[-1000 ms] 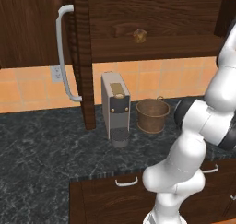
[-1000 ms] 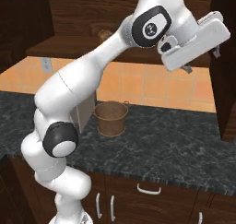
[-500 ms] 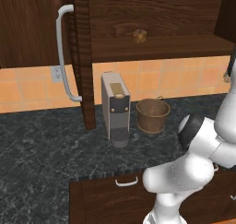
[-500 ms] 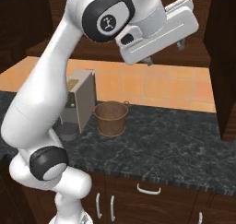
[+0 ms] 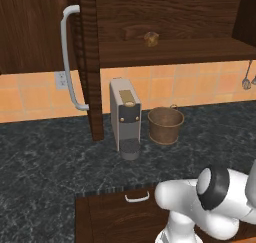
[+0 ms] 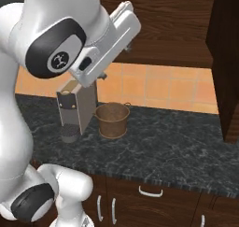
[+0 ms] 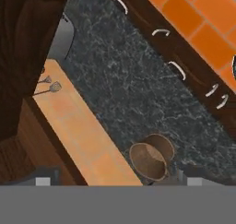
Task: Open the cabinet, pick up the bread from the cabinet and place it in the basket. Then move the basket to the dining counter.
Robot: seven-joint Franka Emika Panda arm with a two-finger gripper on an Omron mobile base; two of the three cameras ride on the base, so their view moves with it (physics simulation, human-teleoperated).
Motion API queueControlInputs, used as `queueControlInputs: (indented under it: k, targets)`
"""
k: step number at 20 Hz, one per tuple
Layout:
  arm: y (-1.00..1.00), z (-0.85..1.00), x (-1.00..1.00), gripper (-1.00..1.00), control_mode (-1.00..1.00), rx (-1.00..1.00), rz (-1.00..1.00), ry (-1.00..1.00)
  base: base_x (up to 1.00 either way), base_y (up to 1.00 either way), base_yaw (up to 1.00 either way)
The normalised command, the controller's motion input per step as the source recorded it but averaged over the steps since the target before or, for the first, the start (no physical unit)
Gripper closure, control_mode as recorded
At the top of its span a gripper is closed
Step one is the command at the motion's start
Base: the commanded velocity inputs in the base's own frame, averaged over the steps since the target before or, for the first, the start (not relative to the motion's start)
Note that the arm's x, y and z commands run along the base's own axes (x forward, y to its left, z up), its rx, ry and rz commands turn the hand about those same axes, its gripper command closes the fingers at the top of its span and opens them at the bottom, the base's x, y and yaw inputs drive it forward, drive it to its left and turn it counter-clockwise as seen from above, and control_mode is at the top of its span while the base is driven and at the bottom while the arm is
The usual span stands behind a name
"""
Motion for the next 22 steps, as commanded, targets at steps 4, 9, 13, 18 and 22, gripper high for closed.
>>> queueControlInputs:
  k: [4,9,13,18,22]
  targets:
    - [0.91,-0.47,0.03,-1.00,-1.00,-0.37,0.58,-0.19,0.00,0.00,0.00]
    - [0.30,-0.05,0.00,-1.00,-1.00,-0.53,0.57,-0.34,0.00,0.00,0.00]
    - [0.23,-0.04,0.04,-1.00,-1.00,-0.60,0.48,-0.47,0.00,0.00,0.00]
    - [0.01,0.19,0.24,-1.00,-1.00,-0.50,0.37,-0.24,0.00,0.00,0.00]
    - [0.07,0.14,0.44,-1.00,-1.00,-0.30,0.27,-0.19,0.00,0.00,0.00]
